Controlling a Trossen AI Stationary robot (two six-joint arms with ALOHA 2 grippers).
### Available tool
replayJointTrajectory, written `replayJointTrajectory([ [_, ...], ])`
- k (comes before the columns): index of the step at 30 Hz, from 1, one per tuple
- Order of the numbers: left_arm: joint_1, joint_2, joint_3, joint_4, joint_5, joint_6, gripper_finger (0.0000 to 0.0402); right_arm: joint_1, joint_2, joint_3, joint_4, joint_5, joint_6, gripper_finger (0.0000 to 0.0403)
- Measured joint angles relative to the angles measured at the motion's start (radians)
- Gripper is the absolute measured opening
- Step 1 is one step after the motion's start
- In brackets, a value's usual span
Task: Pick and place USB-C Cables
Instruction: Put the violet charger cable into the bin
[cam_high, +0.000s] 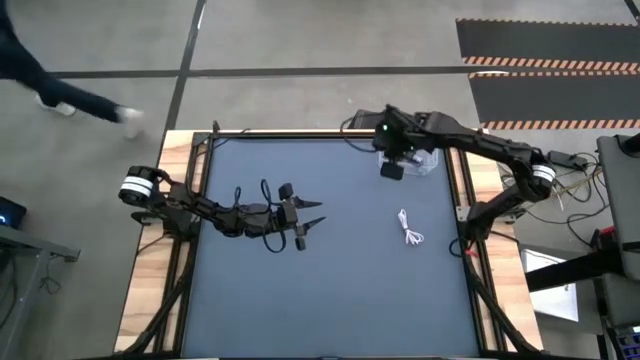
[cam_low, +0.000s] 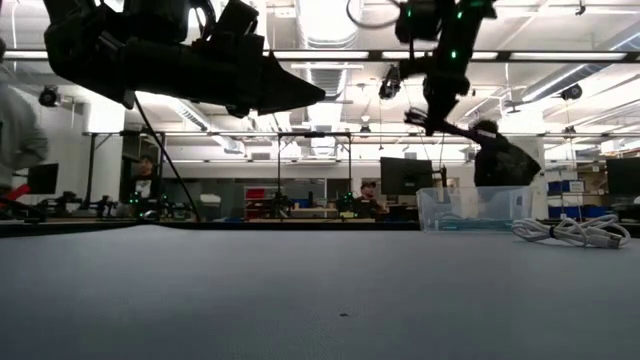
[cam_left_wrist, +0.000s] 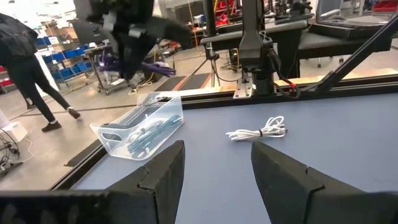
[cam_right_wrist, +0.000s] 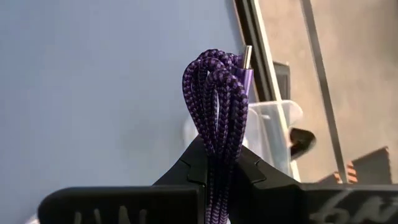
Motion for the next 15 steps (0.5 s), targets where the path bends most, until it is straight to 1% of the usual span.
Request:
replayJointTrajectory([
  [8, 0.000, 0.000, 0.000, 0.000, 0.000, -0.002, 0.0170, -0.158, 0.101, 0.008, -0.002, -0.002, -0.153, 0.0013],
  [15, 0.000, 0.000, 0.000, -0.001, 0.001, -0.002, 0.0170, -0.259, 0.204, 0.008, 0.004, -0.002, -0.236, 0.0013],
])
